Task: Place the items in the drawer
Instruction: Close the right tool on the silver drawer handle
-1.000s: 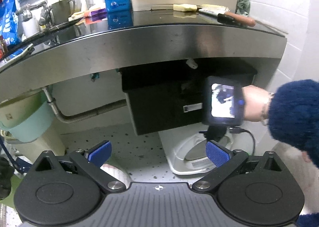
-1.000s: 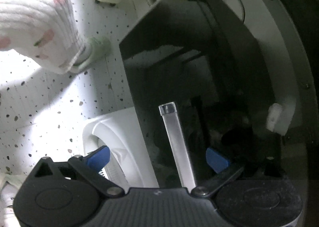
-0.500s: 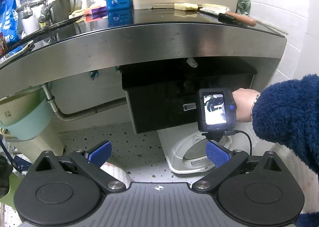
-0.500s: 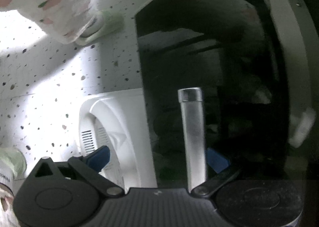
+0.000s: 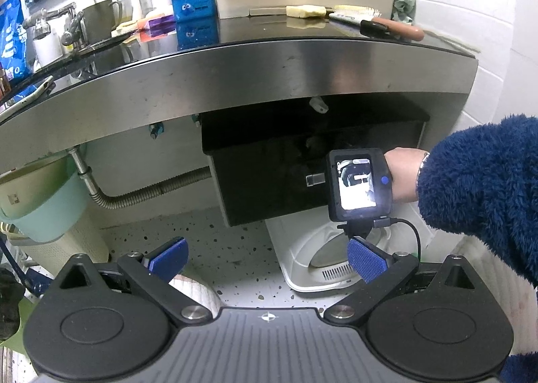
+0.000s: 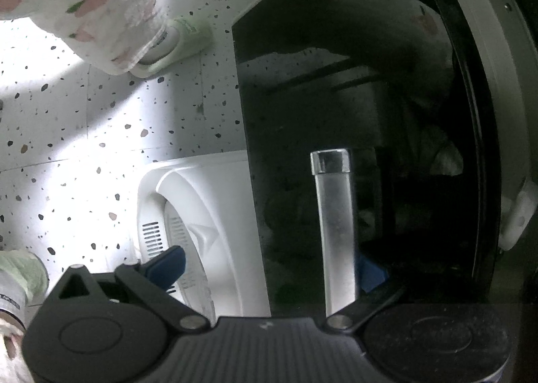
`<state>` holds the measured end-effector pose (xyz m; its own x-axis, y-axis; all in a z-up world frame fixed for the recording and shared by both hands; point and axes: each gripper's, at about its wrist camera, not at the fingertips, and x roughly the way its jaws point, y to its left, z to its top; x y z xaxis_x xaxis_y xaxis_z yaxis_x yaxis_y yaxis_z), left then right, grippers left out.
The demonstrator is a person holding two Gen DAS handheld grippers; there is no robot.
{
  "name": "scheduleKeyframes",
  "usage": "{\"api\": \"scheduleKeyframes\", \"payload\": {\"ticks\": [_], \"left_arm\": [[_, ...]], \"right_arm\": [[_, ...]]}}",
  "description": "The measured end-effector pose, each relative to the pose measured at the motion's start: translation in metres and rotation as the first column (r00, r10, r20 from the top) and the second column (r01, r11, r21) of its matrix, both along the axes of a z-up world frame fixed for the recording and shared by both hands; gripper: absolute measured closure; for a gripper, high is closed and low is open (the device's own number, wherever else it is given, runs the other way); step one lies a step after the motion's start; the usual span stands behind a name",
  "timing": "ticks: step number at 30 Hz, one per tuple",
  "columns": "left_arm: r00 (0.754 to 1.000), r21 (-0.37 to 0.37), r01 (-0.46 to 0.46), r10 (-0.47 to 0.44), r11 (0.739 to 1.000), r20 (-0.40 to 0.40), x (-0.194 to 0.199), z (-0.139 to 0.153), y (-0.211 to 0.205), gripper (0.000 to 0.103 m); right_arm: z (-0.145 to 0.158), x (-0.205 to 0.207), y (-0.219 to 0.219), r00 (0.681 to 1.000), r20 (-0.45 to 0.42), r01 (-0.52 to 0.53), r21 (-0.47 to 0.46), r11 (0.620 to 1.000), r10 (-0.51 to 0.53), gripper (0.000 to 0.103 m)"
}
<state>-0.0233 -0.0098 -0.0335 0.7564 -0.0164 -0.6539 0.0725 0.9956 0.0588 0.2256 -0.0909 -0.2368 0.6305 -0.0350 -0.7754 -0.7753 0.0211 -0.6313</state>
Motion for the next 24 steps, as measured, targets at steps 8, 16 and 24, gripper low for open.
{"api": "scheduleKeyframes", "payload": {"ticks": [8, 16, 24], "left_arm": [[1.000, 0.001, -0.005, 0.005, 1.000, 0.001, -0.003, 0.000, 0.001, 0.001], [1.000, -0.006, -0.006, 0.006, 1.000, -0.001, -0.004, 0.000, 0.002, 0.001], [1.000, -0.006, -0.001, 0.001, 1.000, 0.001, -0.002, 0.001, 0.003, 0.001]], "right_arm": [[0.002, 0.000, 0.000, 1.000, -0.027, -0.005, -0.016, 1.000, 0.004, 0.000], [0.001, -0.009, -0.001, 0.999, -0.038, -0.027, -0.042, 0.999, 0.025, 0.000], [0.003, -0.019, -0.004, 0.999, -0.039, -0.032, -0.026, 0.999, 0.031, 0.000]]}}
